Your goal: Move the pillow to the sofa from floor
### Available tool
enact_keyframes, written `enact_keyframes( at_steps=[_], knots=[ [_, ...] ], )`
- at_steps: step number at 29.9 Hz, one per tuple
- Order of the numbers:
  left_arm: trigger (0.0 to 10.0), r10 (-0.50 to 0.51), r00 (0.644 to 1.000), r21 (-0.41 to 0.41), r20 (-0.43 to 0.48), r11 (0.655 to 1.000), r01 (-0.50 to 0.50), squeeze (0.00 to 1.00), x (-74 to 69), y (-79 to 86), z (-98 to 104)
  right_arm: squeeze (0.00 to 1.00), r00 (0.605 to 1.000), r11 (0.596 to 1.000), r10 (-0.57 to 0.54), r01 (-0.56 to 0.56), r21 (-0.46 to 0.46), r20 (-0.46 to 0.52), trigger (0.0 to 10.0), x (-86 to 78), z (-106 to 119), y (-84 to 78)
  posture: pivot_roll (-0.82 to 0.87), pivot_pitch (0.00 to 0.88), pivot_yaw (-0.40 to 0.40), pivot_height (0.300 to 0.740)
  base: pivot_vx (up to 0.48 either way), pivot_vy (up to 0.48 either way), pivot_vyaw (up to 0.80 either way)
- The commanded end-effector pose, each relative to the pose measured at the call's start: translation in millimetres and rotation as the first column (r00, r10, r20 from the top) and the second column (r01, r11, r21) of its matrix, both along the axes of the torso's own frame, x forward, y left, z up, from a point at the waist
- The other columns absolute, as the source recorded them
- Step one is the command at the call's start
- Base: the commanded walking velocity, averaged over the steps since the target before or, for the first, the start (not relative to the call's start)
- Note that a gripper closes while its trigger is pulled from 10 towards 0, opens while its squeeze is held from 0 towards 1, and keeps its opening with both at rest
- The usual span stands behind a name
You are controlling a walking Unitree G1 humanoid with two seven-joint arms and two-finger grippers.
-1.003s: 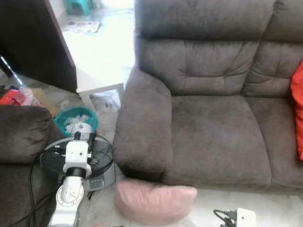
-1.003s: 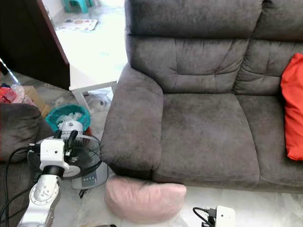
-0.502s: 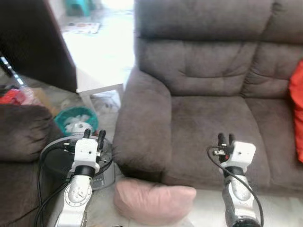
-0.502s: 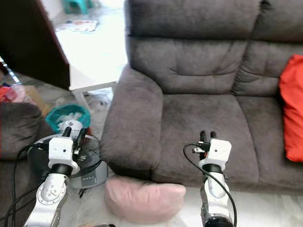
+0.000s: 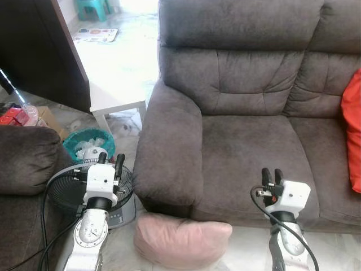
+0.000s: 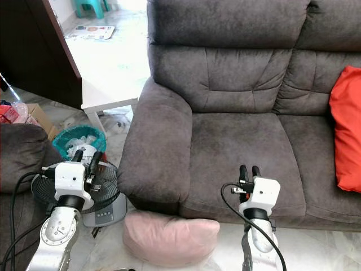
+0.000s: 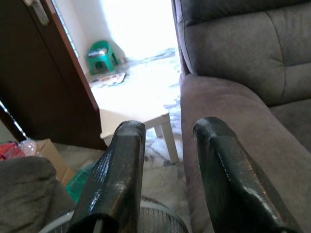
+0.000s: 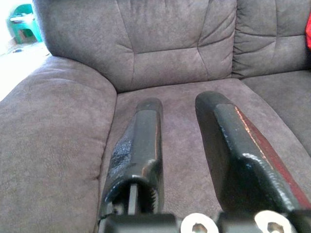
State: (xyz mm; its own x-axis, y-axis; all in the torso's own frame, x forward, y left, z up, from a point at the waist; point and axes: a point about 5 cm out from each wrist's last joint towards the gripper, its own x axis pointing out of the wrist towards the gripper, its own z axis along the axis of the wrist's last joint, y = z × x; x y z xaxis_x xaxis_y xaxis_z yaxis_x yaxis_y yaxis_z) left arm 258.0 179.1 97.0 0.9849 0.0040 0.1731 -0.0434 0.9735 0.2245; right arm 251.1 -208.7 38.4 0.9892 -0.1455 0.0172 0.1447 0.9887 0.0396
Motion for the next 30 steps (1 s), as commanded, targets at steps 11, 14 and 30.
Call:
enact_keyframes(
  at_steps=[11, 14, 30],
  knots=[
    [10.0, -0.005, 0.999, -0.01, -0.045, 1.0, 0.004, 0.0, 5.3, -5.4, -6, 0.0, 1.0, 1.0, -0.008, 0.008, -0.006, 0.023, 10.0, 11.7, 18, -11.1, 0.13, 0.061, -0.044, 0.74, 0.0, 0.0, 0.0],
    [10.0, -0.002, 0.999, -0.009, -0.046, 1.0, 0.002, 0.0, 6.0, -3.3, -7, 0.0, 1.0, 1.0, 0.001, -0.001, 0.004, 0.017, 10.0, 14.9, 19, -6.3, 0.13, 0.066, -0.043, 0.74, 0.0, 0.0, 0.0],
    [10.0, -0.013, 0.999, -0.006, -0.05, 1.0, 0.012, 0.0, 9.6, -4.5, -5, 0.0, 1.0, 1.0, 0.0, 0.0, 0.012, 0.011, 10.0, 17.0, 20, -1.7, 0.12, 0.089, -0.026, 0.74, 0.0, 0.0, 0.0]
  ],
)
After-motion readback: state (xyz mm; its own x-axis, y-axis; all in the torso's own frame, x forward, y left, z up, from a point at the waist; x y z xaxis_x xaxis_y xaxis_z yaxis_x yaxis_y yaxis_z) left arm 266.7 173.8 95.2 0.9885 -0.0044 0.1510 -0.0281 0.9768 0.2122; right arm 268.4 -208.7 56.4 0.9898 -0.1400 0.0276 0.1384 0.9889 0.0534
